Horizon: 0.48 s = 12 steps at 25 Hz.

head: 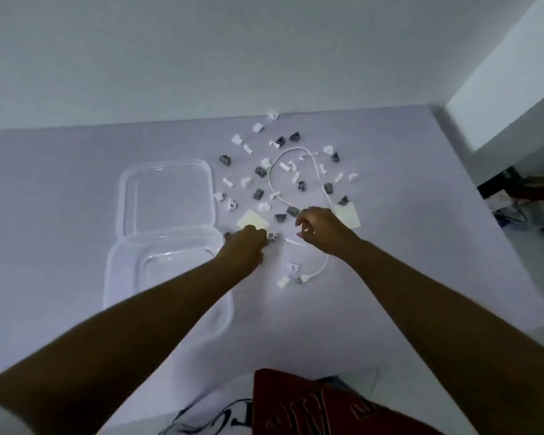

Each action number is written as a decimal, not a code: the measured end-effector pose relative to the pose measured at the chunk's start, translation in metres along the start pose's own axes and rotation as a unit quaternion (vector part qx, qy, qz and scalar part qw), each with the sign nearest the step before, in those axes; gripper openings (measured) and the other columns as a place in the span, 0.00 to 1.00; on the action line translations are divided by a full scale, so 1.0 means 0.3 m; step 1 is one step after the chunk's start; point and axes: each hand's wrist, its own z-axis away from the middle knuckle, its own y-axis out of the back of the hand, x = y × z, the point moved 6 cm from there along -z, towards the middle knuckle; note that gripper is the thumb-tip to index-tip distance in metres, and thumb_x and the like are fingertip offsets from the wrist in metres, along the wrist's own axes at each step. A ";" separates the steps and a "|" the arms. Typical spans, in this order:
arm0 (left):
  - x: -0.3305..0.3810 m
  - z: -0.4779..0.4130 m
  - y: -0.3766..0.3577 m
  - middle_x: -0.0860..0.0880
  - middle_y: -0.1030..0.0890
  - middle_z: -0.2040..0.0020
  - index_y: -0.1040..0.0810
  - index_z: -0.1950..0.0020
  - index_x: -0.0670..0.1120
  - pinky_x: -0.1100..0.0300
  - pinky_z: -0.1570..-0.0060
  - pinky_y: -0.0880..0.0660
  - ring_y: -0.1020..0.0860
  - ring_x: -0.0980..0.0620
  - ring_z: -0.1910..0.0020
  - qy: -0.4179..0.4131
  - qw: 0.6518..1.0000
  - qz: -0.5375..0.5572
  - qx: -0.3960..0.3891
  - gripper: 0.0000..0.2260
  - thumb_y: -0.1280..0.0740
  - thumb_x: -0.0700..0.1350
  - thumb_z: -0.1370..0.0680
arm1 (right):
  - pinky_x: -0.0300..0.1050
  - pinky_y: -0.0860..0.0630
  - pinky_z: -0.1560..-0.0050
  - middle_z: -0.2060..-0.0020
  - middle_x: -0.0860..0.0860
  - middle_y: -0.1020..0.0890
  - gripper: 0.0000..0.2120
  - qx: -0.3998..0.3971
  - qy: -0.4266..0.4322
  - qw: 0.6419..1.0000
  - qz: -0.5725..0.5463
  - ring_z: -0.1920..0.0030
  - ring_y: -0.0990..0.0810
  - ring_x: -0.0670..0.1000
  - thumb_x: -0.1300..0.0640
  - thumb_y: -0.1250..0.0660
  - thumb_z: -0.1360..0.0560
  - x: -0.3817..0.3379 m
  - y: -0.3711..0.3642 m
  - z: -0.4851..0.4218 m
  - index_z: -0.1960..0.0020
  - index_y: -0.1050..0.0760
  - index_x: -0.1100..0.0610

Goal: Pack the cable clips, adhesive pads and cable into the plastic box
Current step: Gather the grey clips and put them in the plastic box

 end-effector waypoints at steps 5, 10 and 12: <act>-0.012 -0.011 -0.154 0.41 0.25 0.39 0.30 0.34 0.41 0.53 0.45 0.22 0.23 0.43 0.43 0.112 0.994 0.018 -0.002 0.15 0.36 0.39 0.21 | 0.48 0.21 0.51 0.48 0.56 0.23 0.14 -0.046 0.074 0.996 -0.011 0.54 0.22 0.49 0.61 0.29 0.27 0.000 -0.167 -0.089 0.43 0.25 0.58; -0.073 -0.053 -0.188 0.43 0.26 0.42 0.31 0.36 0.44 0.54 0.50 0.23 0.22 0.44 0.47 0.212 0.972 0.095 0.039 0.13 0.37 0.43 0.20 | 0.51 0.23 0.47 0.44 0.55 0.25 0.17 -0.078 0.131 0.988 0.037 0.46 0.24 0.55 0.59 0.28 0.28 -0.017 -0.272 -0.187 0.41 0.26 0.57; -0.081 -0.070 -0.188 0.43 0.25 0.43 0.31 0.36 0.44 0.56 0.52 0.24 0.22 0.45 0.48 0.215 0.969 0.100 0.063 0.13 0.38 0.45 0.19 | 0.51 0.24 0.45 0.45 0.56 0.25 0.15 -0.066 0.152 0.985 0.057 0.45 0.25 0.56 0.58 0.28 0.28 -0.024 -0.291 -0.215 0.43 0.24 0.57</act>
